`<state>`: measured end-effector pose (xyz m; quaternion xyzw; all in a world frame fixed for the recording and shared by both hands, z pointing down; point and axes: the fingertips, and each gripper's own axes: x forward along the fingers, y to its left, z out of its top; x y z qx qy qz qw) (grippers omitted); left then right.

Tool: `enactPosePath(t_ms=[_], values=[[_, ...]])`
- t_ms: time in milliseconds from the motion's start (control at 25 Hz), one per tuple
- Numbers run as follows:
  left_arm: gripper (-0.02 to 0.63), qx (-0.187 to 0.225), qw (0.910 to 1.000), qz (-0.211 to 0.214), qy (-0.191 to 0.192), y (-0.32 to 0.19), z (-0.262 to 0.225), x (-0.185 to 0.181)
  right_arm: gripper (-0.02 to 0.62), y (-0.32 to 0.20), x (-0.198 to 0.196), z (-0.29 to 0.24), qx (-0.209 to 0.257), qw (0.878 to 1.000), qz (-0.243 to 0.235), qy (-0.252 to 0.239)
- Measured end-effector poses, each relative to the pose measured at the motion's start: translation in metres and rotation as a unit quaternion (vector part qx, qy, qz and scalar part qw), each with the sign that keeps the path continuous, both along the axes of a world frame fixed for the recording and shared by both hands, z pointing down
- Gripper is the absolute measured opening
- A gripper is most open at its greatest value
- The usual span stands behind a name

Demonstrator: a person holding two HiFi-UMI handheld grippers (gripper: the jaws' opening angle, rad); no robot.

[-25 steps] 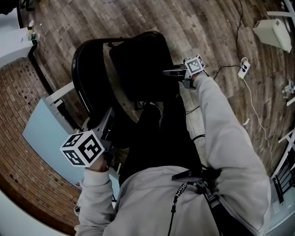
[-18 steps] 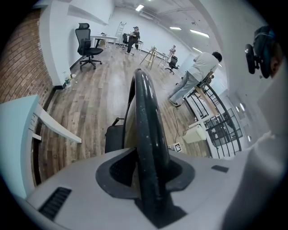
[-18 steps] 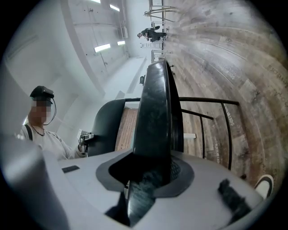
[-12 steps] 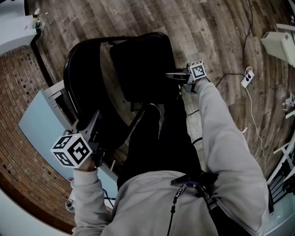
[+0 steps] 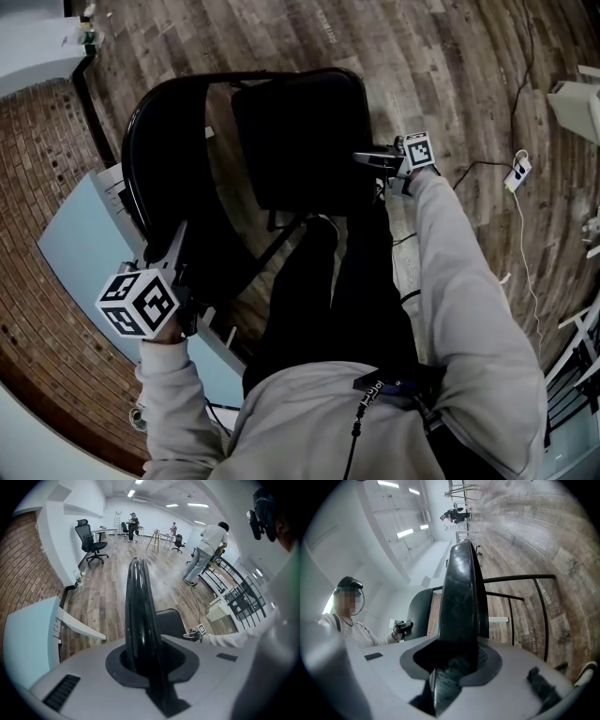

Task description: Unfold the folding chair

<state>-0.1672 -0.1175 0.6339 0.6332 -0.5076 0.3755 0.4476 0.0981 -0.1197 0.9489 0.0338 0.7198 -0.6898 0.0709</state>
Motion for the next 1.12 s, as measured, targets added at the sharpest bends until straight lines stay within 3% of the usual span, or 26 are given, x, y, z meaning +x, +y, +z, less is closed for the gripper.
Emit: enactPosePath(t_ms=[200,320,720,920,1120], values=[[0.064,-0.001,0.9998,0.008,0.019,-0.001,0.023,-0.021,0.121,0.001,0.012,0.022,-0.016,0.999,0.012,-0.031],[0.063,0.001,0.9994,0.003,0.035,0.004,0.028,-0.048,0.123,-0.003,-0.007,0.034,-0.003,0.999,0.009,-0.045],[0.063,0.004,0.9952,0.023,0.095,0.005,0.053,-0.120,0.146,0.012,-0.034,0.072,-0.023,0.999,0.031,-0.016],[0.063,0.007,0.9942,0.025,0.105,0.010,0.064,-0.136,0.132,0.021,-0.032,0.085,-0.025,0.997,0.025,-0.072],[0.064,0.006,0.9942,0.028,0.104,0.007,0.080,-0.136,0.129,0.017,-0.014,0.100,-0.012,0.991,0.061,-0.117]])
